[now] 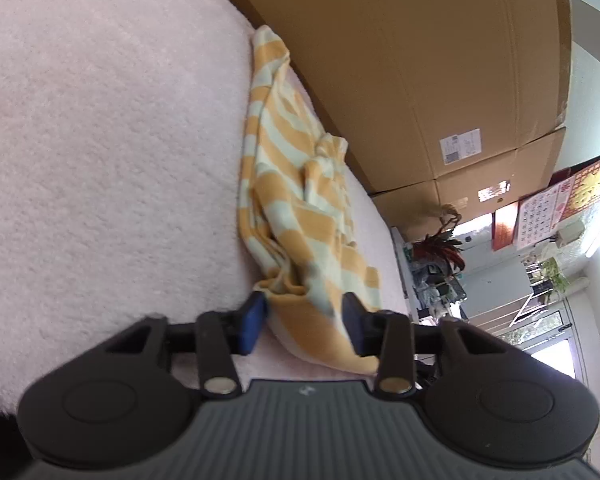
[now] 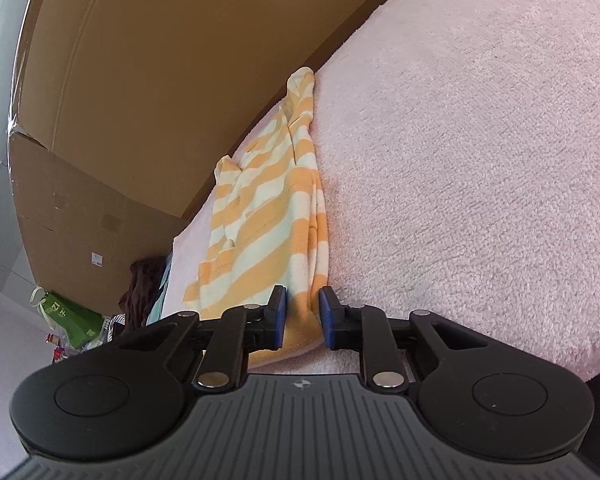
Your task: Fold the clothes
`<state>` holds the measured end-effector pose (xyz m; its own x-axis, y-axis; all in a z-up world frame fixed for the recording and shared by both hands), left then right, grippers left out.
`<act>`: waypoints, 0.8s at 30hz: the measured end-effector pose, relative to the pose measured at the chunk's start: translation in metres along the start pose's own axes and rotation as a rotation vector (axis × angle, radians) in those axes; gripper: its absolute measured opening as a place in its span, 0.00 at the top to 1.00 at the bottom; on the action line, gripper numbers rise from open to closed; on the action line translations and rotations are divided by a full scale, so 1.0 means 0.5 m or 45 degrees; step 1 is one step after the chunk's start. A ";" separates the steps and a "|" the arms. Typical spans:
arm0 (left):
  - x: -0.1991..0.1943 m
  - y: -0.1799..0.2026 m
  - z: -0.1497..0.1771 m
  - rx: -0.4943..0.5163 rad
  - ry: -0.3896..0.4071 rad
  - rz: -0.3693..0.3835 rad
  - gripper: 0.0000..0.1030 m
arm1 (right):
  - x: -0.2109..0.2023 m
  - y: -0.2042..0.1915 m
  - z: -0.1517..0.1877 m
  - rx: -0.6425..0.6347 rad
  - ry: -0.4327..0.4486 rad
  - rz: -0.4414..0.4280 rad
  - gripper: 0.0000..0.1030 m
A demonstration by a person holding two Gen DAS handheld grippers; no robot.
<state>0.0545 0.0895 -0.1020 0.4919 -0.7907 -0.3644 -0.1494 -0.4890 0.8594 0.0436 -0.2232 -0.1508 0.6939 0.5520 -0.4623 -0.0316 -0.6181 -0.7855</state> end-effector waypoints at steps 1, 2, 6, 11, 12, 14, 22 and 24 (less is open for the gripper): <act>0.001 -0.004 0.001 0.008 0.010 -0.001 0.71 | 0.001 0.005 -0.001 0.014 0.005 -0.002 0.91; 0.002 -0.008 0.002 0.016 0.021 -0.002 0.71 | 0.001 0.005 0.000 0.016 0.009 -0.006 0.91; -0.003 -0.015 0.011 0.095 0.073 0.008 0.87 | -0.002 0.002 0.003 -0.018 0.034 -0.007 0.90; -0.008 -0.004 0.017 0.223 0.150 -0.002 0.92 | -0.002 0.003 0.000 0.018 0.051 -0.056 0.90; -0.007 0.002 0.016 0.248 0.160 -0.001 0.92 | -0.002 0.003 -0.001 0.034 0.051 -0.075 0.90; -0.014 0.017 0.014 0.269 0.181 0.029 0.94 | -0.005 -0.001 -0.003 0.081 0.054 -0.121 0.90; -0.061 0.042 0.040 0.292 0.184 0.092 0.97 | -0.032 -0.024 0.002 0.148 0.034 -0.227 0.91; -0.075 0.044 0.054 0.282 0.174 0.104 0.97 | -0.038 -0.029 0.014 0.154 0.002 -0.241 0.91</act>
<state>0.0097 0.0985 -0.0793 0.5796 -0.7812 -0.2320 -0.3703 -0.5061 0.7790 0.0258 -0.2208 -0.1338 0.6967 0.6509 -0.3016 0.0134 -0.4321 -0.9017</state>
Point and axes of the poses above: each gripper's, at about its wrist camera, not at the fingertips, and x roughly the way its jaws point, y to its right, z to its underside, the point moved 10 cm from there along x, roughly the way its jaws point
